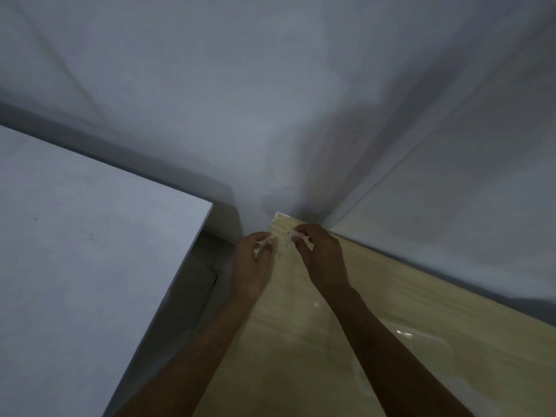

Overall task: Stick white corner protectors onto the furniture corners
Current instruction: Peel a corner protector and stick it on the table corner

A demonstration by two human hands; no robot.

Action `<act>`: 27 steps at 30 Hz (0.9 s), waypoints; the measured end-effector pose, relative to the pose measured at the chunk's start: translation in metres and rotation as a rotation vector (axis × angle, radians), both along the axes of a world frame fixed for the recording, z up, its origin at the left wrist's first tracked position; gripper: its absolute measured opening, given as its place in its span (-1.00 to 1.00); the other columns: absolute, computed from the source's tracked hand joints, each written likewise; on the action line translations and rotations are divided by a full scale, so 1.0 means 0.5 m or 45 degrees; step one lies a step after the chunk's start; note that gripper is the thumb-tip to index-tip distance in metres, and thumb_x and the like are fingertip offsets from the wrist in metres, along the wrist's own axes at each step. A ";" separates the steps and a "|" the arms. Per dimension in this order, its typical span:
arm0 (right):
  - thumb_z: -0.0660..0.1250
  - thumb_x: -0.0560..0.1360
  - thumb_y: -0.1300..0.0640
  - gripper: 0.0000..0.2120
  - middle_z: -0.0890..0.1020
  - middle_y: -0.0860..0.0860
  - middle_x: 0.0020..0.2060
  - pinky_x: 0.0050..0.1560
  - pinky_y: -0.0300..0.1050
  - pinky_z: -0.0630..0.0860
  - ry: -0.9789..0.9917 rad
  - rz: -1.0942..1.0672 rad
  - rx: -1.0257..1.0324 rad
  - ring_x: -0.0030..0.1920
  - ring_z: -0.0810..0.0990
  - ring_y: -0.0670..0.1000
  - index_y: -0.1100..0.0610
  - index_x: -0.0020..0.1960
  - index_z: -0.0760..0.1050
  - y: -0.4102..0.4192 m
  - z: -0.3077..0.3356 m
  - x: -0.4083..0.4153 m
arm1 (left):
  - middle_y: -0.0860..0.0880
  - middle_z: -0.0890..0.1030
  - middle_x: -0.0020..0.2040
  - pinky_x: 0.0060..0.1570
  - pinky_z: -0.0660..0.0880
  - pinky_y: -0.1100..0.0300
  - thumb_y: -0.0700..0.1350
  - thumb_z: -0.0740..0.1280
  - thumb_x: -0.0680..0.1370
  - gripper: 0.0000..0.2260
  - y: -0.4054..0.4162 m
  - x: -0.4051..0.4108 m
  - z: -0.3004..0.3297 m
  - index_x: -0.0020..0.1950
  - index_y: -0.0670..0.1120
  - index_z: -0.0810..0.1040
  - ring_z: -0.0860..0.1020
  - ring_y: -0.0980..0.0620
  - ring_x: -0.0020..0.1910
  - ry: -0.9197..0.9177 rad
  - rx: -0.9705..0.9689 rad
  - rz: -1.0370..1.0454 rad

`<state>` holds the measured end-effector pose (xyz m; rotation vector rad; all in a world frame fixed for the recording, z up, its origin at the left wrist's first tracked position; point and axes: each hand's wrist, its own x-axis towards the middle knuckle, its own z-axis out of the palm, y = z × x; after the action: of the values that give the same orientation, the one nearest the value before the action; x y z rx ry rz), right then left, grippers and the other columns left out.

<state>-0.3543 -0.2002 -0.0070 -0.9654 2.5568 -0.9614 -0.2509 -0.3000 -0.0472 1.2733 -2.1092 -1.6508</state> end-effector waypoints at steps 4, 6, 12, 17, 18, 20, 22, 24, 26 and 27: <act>0.28 0.57 0.14 -0.80 0.62 0.08 0.08 0.07 -0.09 0.44 0.053 0.018 0.122 0.06 0.59 0.10 0.15 0.15 0.56 -0.050 -0.038 -0.039 | -0.02 0.61 -0.01 0.05 0.53 0.10 -0.13 0.30 0.55 -0.85 -0.032 -0.037 -0.034 -0.04 0.14 0.55 0.59 0.00 0.00 0.212 0.189 0.175; 0.26 0.57 0.14 -0.79 0.60 0.07 0.12 0.10 -0.09 0.44 0.059 0.049 0.174 0.09 0.58 0.09 0.14 0.17 0.55 -0.064 -0.046 -0.046 | 0.04 0.61 0.00 -0.02 0.50 0.25 -0.13 0.30 0.56 -0.83 -0.038 -0.044 -0.038 -0.02 0.17 0.55 0.58 0.12 -0.02 0.270 0.141 0.167; 0.26 0.56 0.13 -0.81 0.60 0.01 0.09 0.09 -0.08 0.44 0.068 -0.006 0.212 0.13 0.52 0.05 0.06 0.15 0.54 -0.107 -0.073 -0.069 | 0.18 0.62 -0.10 -0.04 0.55 0.21 0.16 0.30 0.44 -0.88 -0.059 -0.067 -0.078 -0.05 0.28 0.56 0.59 0.26 -0.10 0.265 -0.013 0.095; 0.27 0.55 0.17 -0.81 0.59 0.05 0.07 0.11 -0.09 0.41 0.047 -0.017 0.193 0.10 0.52 0.07 0.11 0.13 0.56 -0.117 -0.091 -0.085 | 0.14 0.64 -0.04 0.04 0.58 0.12 0.17 0.26 0.49 -0.81 -0.064 -0.076 -0.105 0.04 0.23 0.59 0.61 0.18 -0.04 0.270 -0.235 -0.021; 0.28 0.55 0.18 -0.83 0.59 0.06 0.05 0.10 -0.10 0.41 0.042 -0.027 0.182 0.08 0.52 0.08 0.12 0.11 0.58 -0.118 -0.094 -0.087 | 0.15 0.63 -0.04 0.05 0.55 0.24 0.15 0.24 0.50 -0.81 -0.066 -0.078 -0.107 0.05 0.23 0.58 0.59 0.22 -0.04 0.247 -0.261 -0.028; 0.30 0.54 0.17 -0.85 0.61 0.06 0.03 0.07 -0.10 0.42 0.026 -0.048 0.166 0.04 0.54 0.09 0.13 0.08 0.60 -0.118 -0.098 -0.089 | 0.19 0.58 -0.01 -0.02 0.40 0.54 0.06 0.25 0.54 -0.82 -0.071 -0.079 -0.105 0.11 0.19 0.57 0.54 0.34 -0.05 0.183 -0.345 -0.075; 0.32 0.54 0.17 -0.85 0.62 0.06 0.02 0.06 -0.09 0.44 0.015 -0.057 0.158 0.03 0.54 0.09 0.13 0.07 0.61 -0.119 -0.101 -0.089 | 0.18 0.56 -0.01 -0.06 0.37 0.59 -0.01 0.28 0.56 -0.83 -0.076 -0.082 -0.103 0.13 0.11 0.57 0.51 0.38 -0.07 0.150 -0.402 -0.093; 0.33 0.53 0.15 -0.85 0.63 0.05 0.01 0.06 -0.08 0.45 0.008 -0.063 0.163 0.02 0.55 0.09 0.12 0.05 0.61 -0.123 -0.099 -0.089 | 0.13 0.60 0.00 -0.02 0.47 0.42 -0.01 0.30 0.57 -0.86 -0.077 -0.089 -0.096 0.11 0.08 0.57 0.55 0.28 -0.07 0.153 -0.291 -0.020; 0.33 0.52 0.13 -0.86 0.64 0.03 0.00 0.06 -0.08 0.45 0.018 -0.065 0.172 0.01 0.55 0.08 0.10 0.04 0.62 -0.126 -0.099 -0.090 | 0.06 0.62 -0.01 -0.01 0.54 0.23 -0.04 0.31 0.57 -0.89 -0.080 -0.100 -0.089 0.08 0.05 0.58 0.58 0.15 -0.06 0.162 -0.234 0.046; 0.34 0.52 0.13 -0.86 0.64 0.03 0.01 0.06 -0.09 0.45 0.011 -0.067 0.175 0.01 0.55 0.08 0.10 0.04 0.62 -0.127 -0.098 -0.091 | 0.03 0.63 -0.02 0.01 0.55 0.16 -0.08 0.31 0.57 -0.89 -0.082 -0.105 -0.085 0.06 0.02 0.59 0.59 0.11 -0.06 0.165 -0.225 0.053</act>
<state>-0.3995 -0.2638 -0.0560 -0.8700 2.6278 -0.7845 -0.3034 -0.3408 -0.0898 1.1183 -2.0837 -1.4515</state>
